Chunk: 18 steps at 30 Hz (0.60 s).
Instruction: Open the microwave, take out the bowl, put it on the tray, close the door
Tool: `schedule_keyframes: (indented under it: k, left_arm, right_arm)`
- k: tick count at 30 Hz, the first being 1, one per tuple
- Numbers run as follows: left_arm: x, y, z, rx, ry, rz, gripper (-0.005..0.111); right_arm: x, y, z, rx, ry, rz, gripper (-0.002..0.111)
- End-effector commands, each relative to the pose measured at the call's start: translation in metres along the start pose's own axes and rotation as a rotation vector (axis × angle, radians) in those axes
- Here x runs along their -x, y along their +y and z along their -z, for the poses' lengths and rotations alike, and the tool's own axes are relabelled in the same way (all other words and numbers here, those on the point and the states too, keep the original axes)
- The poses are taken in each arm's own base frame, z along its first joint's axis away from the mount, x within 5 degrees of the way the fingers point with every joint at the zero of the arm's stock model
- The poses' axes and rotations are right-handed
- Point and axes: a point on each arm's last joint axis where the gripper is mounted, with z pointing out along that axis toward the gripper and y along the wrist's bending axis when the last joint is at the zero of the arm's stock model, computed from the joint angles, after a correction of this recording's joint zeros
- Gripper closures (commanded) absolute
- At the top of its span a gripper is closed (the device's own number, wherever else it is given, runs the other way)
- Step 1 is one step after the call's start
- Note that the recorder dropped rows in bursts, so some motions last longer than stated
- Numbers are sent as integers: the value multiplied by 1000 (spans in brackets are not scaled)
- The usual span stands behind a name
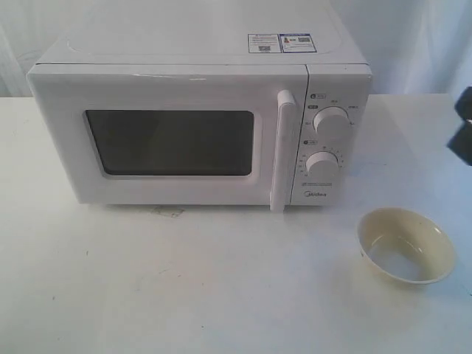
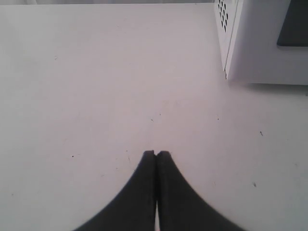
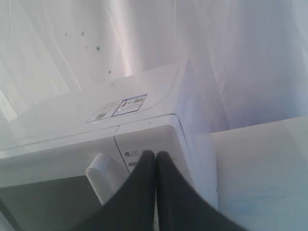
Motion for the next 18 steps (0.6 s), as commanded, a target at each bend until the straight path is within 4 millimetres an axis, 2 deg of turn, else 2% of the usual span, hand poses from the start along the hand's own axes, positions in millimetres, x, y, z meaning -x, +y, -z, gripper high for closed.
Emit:
schedule_keyframes:
  k: [1,7,12,14,18]
  left_arm:
    - [0,0,0,3,-8,7,107]
    - [0,0,0,3,-8,7,107]
    - [0,0,0,3,-8,7,107]
    - [0,0,0,3,-8,7,107]
    - [0,0,0,3,-8,7,107]
  right_arm:
    - [-2,-19,30,14,-64,-9,108]
    - [-14,-33,65,12,-171,-24,108]
    - [-27,-36,84,36,-243,-53,108]
    - [-34,-36,84,40,-222,-53,108]
    - [-34,-36,84,45,-218,-78,108]
